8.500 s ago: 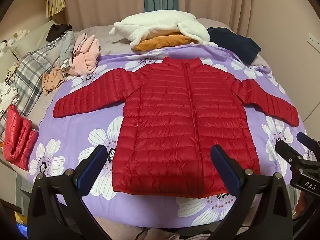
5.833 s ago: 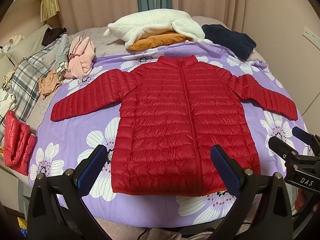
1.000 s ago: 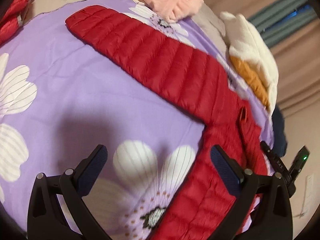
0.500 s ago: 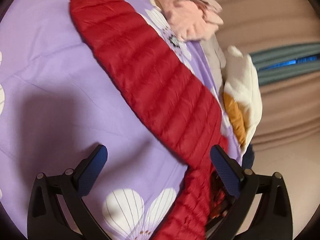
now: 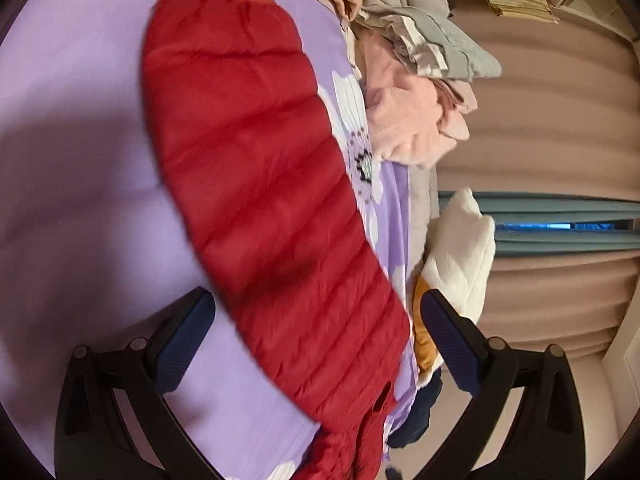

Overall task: Fold large clothes
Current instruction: 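Grasp the other sleeve cuff with the left tool, then fold the held sleeve across the jacket body with the left tool, release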

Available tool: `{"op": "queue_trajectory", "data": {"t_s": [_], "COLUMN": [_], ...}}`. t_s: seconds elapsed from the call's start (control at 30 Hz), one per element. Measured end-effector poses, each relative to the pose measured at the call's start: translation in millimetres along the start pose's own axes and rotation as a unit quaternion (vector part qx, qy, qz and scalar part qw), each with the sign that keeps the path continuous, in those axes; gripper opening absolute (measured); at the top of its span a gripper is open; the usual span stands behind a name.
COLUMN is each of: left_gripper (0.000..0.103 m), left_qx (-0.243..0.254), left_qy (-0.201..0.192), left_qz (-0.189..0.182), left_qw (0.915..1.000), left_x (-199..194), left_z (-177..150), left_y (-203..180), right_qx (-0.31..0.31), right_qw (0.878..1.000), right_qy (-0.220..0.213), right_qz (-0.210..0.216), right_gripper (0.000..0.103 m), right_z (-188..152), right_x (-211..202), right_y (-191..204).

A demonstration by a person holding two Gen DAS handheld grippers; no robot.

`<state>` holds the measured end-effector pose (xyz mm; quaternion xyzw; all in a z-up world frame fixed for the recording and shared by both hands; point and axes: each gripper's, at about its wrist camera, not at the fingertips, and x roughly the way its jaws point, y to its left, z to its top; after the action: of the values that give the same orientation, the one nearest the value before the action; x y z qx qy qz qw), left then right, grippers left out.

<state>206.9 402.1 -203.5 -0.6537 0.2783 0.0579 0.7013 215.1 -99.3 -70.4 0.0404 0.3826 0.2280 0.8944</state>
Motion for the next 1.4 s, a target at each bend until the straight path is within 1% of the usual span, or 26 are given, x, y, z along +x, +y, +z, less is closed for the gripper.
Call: {"op": "queue_trajectory", "data": {"t_s": [0.17,0.2,0.23,0.27,0.33,0.37,0.4,0.43,0.47,0.5,0.57,0.6,0.7,0.77,0.83,0.9,0.97,1.0,1.07,1.1,1.13,1.17,1.2,1.23,1.33,1.4], "left_gripper": [0.102,0.101,0.099,0.094,0.074,0.049,0.022,0.014,0.015,0.013,0.012,0.010,0.009,0.009,0.009,0.009,0.009,0.009,0.009,0.009,0.009,0.010,0.013,0.013,0.013,0.013], "left_qx": [-0.037,-0.040,-0.037,-0.027,0.003,0.018,0.029,0.033,0.035,0.042,0.078,0.108,0.181,0.220,0.263,0.314,0.366,0.395,0.439,0.463,0.484,0.499,0.517,0.531,0.571,0.595], "left_qy": [-0.033,-0.038,-0.040,-0.042,-0.047,-0.048,-0.044,-0.040,-0.039,-0.044,-0.060,-0.070,-0.089,-0.100,-0.107,-0.115,-0.120,-0.120,-0.115,-0.111,-0.103,-0.095,-0.083,-0.072,-0.029,0.002], "left_qz": [0.004,0.010,0.024,0.041,0.084,0.105,0.122,0.130,0.139,0.155,0.173,0.178,0.170,0.161,0.151,0.142,0.138,0.130,0.111,0.103,0.093,0.082,0.068,0.060,0.042,0.038], "left_qw": [0.9988,0.9984,0.9982,0.9979,0.9953,0.9932,0.9912,0.9901,0.9889,0.9861,0.9800,0.9755,0.9646,0.9569,0.9467,0.9317,0.9122,0.9014,0.8841,0.8734,0.8641,0.8575,0.8492,0.8419,0.8196,0.8030], "left_x": [5.8,6.0,6.8,7.7,7.5,8.0,9.2,9.2,7.6,4.4,-3.7,-7.9,-21.7,-31.6,-38.5,-43.6,-47.1,-46.4,-46.6,-46.1,-44.2,-41.9,-38.5,-34.2,-13.2,6.0], "left_z": [18.7,20.8,22.1,22.1,22.2,21.9,22.2,22.7,23.2,22.2,16.3,11.6,-4.3,-16.5,-33.8,-58.0,-85.1,-102.8,-137.1,-158.1,-178.4,-194.4,-214.6,-232.1,-287.9,-325.6], "left_y": [4.4,3.7,1.9,-1.6,-10.2,-13.6,-14.6,-13.4,-10.7,-12.0,-22.7,-34.1,-69.8,-92.4,-118.9,-148.6,-174.5,-190.4,-213.4,-225.2,-236.1,-244.5,-252.7,-259.0,-272.6,-274.9], "right_qx": [0.016,0.022,0.026,0.029,0.040,0.044,0.049,0.056,0.064,0.071,0.087,0.093,0.099,0.103,0.107,0.111,0.115,0.116,0.122,0.125,0.131,0.136,0.139,0.144,0.159,0.172], "right_qw": [1.000,1.000,0.999,0.999,0.999,0.998,0.998,0.997,0.996,0.995,0.993,0.992,0.992,0.991,0.991,0.990,0.990,0.989,0.989,0.988,0.988,0.987,0.986,0.986,0.982,0.980], "right_qy": [-0.011,-0.012,-0.014,-0.017,-0.023,-0.026,-0.030,-0.033,-0.033,-0.033,-0.036,-0.037,-0.043,-0.046,-0.048,-0.055,-0.060,-0.062,-0.066,-0.067,-0.068,-0.070,-0.074,-0.080,-0.093,-0.098], "right_qz": [0.012,0.015,0.016,0.015,0.026,0.033,0.040,0.048,0.059,0.064,0.073,0.077,0.070,0.069,0.070,0.066,0.063,0.061,0.057,0.056,0.052,0.048,0.045,0.042,0.031,0.020], "right_gripper": [0.025,0.025,0.025,0.025,0.025,0.025,0.025,0.025,0.025,0.025,0.025,0.025,0.025,0.025,0.025,0.025,0.025,0.025,0.025,0.025,0.025,0.025,0.025,0.025,0.025,0.025], "right_z": [-10.1,-11.5,-14.9,-15.0,-16.1,-17.5,-18.9,-20.9,-22.2,-23.8,-27.2,-28.9,-33.9,-36.4,-39.9,-43.6,-47.2,-49.2,-53.2,-54.9,-56.9,-58.7,-60.4,-63.3,-72.1,-78.7], "right_x": [-16.1,-19.0,-25.3,-27.6,-34.6,-38.0,-41.5,-45.8,-48.5,-51.0,-56.9,-59.4,-67.6,-71.7,-75.5,-82.1,-88.5,-91.1,-97.6,-100.3,-103.7,-107.1,-111.5,-117.3,-133.8,-143.2], "right_y": [-3.0,-5.2,-8.6,-10.0,-12.2,-13.0,-14.1,-15.0,-16.7,-17.9,-21.6,-23.4,-26.6,-27.6,-28.9,-30.8,-33.6,-34.7,-38.9,-41.6,-45.3,-48.4,-51.9,-56.3,-69.9,-80.8]}}
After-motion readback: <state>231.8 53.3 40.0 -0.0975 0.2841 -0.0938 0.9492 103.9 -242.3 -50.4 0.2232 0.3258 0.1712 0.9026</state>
